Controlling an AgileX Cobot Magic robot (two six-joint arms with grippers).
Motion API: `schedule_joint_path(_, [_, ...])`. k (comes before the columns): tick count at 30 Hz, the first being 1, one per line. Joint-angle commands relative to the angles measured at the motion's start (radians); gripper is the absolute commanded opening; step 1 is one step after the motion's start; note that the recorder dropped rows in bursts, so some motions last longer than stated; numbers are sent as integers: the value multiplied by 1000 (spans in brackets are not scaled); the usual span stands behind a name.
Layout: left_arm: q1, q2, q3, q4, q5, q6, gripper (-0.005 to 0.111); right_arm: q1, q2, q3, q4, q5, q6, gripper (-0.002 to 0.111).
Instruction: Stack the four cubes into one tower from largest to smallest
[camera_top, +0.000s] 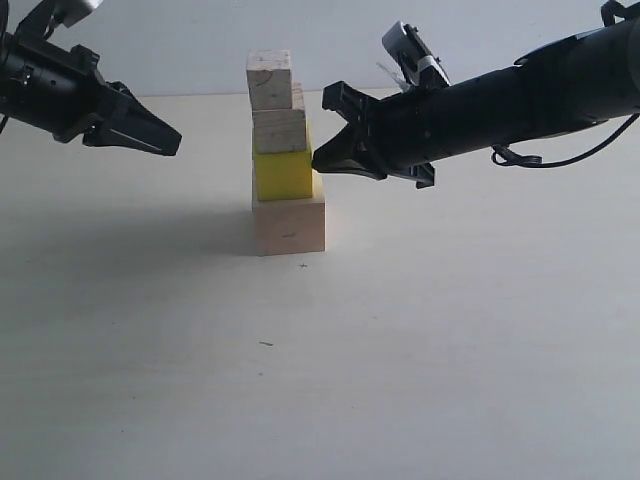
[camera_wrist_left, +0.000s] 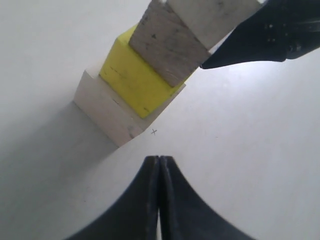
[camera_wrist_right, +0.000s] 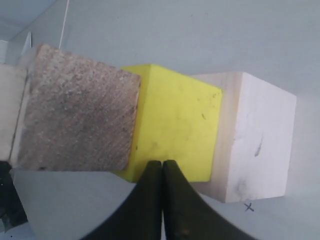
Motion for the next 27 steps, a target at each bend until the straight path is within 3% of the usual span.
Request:
schedule_joint_path(1, [2,-5,2,-4,-8,4,0,-6,-1,-5,3,17,-8,0])
schedule_joint_path(12, [2,-5,2,0,-8,6,0,-23,-1,-5,-48,-17,-8,0])
schedule_joint_path(27, [2,-5,2,0,-15,8,0,-78,6,-3,-204,-35,136,0])
